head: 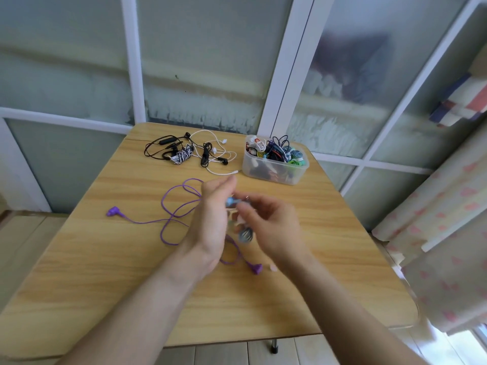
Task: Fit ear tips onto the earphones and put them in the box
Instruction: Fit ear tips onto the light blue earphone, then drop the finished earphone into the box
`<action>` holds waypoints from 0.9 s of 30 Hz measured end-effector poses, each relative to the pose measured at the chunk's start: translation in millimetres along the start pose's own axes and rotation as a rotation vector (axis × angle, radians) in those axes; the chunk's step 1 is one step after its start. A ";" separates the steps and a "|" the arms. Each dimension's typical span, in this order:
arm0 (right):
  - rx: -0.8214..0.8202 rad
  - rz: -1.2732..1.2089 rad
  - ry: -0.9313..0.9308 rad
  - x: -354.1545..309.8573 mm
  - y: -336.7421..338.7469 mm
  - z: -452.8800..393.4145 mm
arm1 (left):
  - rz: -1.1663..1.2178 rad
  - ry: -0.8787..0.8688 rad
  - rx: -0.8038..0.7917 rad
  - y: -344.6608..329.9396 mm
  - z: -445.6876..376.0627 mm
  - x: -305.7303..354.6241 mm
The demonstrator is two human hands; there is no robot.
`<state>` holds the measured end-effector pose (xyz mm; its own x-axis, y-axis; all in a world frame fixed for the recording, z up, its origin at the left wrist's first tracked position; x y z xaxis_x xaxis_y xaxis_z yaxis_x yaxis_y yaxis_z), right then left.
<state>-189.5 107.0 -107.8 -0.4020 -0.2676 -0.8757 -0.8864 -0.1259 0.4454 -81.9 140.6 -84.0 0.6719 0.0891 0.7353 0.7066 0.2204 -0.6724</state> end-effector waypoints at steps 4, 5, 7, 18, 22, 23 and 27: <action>0.109 -0.069 -0.033 -21.1 37.1 -41.3 | -0.351 -0.181 -0.065 3.8 -3.4 6.7; 0.141 -0.083 -0.024 -26.9 47.9 -54.1 | -0.447 -0.260 -0.037 6.8 -5.6 10.0; 0.206 -0.131 -0.037 -34.7 70.3 -83.9 | -0.715 -0.436 0.029 17.6 -13.7 15.8; 0.277 -0.061 -0.249 -11.6 120.3 -198.2 | -1.737 -0.138 0.056 67.6 -37.4 10.5; 0.215 0.456 -0.256 21.4 107.1 -201.8 | -1.737 -0.176 0.094 69.8 -39.9 11.0; 0.221 0.601 -0.206 26.0 103.3 -199.8 | -1.734 -0.202 0.107 69.2 -40.4 10.8; 0.182 0.890 -0.147 35.6 88.7 -198.9 | -1.684 -0.272 0.136 66.8 -43.0 9.2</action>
<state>-236.8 -103.6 -62.4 -0.9673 -0.0681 -0.2442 -0.2534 0.2245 0.9410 -19.0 114.4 -125.8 -0.8032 -0.1637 0.5727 0.5089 0.3111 0.8026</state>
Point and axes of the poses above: each hand's wrist, its own z-axis away from the middle knuckle, its own y-axis out of the back of the hand, x = y × z, the point moved 1 cm from there along -z, towards the middle knuckle, and after that the axes turned 14 degrees about z, right-handed, at the moved point
